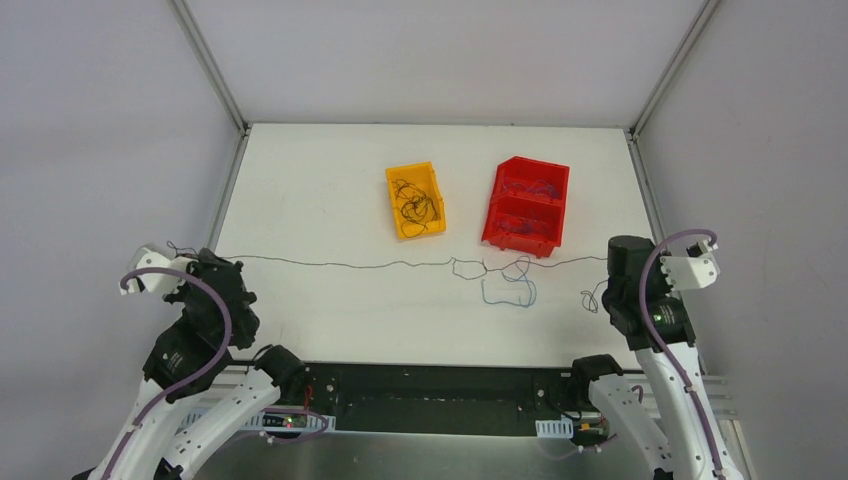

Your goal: Untangle the cables

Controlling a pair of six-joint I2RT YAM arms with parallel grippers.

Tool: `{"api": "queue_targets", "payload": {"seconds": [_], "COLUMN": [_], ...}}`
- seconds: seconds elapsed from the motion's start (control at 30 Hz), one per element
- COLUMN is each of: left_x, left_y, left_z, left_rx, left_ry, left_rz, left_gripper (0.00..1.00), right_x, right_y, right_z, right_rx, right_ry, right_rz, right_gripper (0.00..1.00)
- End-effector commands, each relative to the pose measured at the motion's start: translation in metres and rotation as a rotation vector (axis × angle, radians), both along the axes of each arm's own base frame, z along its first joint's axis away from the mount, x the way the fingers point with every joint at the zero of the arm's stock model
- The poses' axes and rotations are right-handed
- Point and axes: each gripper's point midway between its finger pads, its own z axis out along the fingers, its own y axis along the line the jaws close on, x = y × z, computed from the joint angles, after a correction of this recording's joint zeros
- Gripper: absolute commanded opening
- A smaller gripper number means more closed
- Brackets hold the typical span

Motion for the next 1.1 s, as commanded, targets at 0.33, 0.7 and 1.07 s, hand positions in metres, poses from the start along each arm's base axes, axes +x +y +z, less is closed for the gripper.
{"api": "queue_targets", "payload": {"seconds": [0.33,0.7,1.07], "left_x": [-0.016,0.073,0.067], "left_y": [0.017,-0.123,-0.159], "left_z": [0.014,0.012,0.106], "left_rx": [0.037,0.03,0.068], "left_ry": [0.006,0.233,0.033], "left_rz": [0.074,-0.6,-0.86], "left_gripper": [0.0,0.0,0.0], "right_x": [0.009,0.03,0.018], "right_y": [0.006,0.165,0.209], "right_z": [0.008,-0.016,-0.067], "right_rx": [-0.032,0.302,0.462], "right_ry": [-0.001,0.011,0.167], "right_rz": [0.075,0.951,1.163], "right_gripper": [0.0,0.0,0.0]}}
